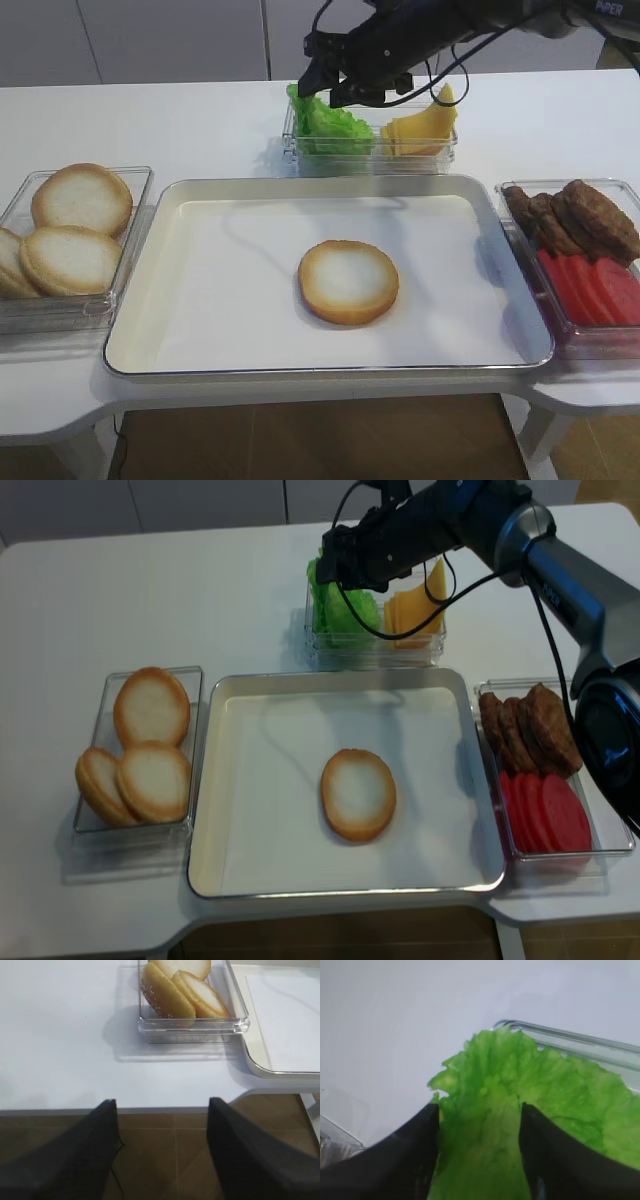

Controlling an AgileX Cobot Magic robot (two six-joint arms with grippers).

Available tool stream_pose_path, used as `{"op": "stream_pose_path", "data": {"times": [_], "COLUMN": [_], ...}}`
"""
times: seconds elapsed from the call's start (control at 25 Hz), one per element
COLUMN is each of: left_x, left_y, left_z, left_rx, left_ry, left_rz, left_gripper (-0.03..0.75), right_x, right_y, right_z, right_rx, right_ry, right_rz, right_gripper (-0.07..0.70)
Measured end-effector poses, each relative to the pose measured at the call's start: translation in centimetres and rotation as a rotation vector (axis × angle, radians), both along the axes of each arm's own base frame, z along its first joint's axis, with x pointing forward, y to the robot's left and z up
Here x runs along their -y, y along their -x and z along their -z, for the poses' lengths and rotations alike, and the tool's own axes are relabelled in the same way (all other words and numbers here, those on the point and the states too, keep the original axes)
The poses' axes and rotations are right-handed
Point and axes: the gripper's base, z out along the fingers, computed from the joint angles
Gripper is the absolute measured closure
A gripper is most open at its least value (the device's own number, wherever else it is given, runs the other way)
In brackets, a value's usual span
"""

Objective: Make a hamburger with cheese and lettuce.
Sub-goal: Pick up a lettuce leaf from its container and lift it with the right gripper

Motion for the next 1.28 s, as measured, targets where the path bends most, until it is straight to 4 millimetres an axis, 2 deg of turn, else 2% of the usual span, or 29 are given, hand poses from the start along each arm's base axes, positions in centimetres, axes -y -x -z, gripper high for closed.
{"op": "stream_pose_path", "data": {"times": [0.28,0.56,1.28], "left_x": [0.00,0.00,0.00], "left_y": [0.00,0.00,0.00], "left_z": [0.00,0.00,0.00], "left_rx": [0.000,0.000,0.000], "left_ry": [0.000,0.000,0.000], "left_rz": [0.000,0.000,0.000], "left_gripper": [0.291,0.291,0.291], "right_x": [0.05,0.02,-0.08], "right_y": [0.00,0.03,0.28], "right_z": [0.00,0.00,0.02], "right_rx": [0.004,0.001,-0.022], "right_ry": [0.012,0.009,0.005], "right_rz": [-0.004,-0.006,-0.027], "right_gripper": [0.444,0.591,0.608]}}
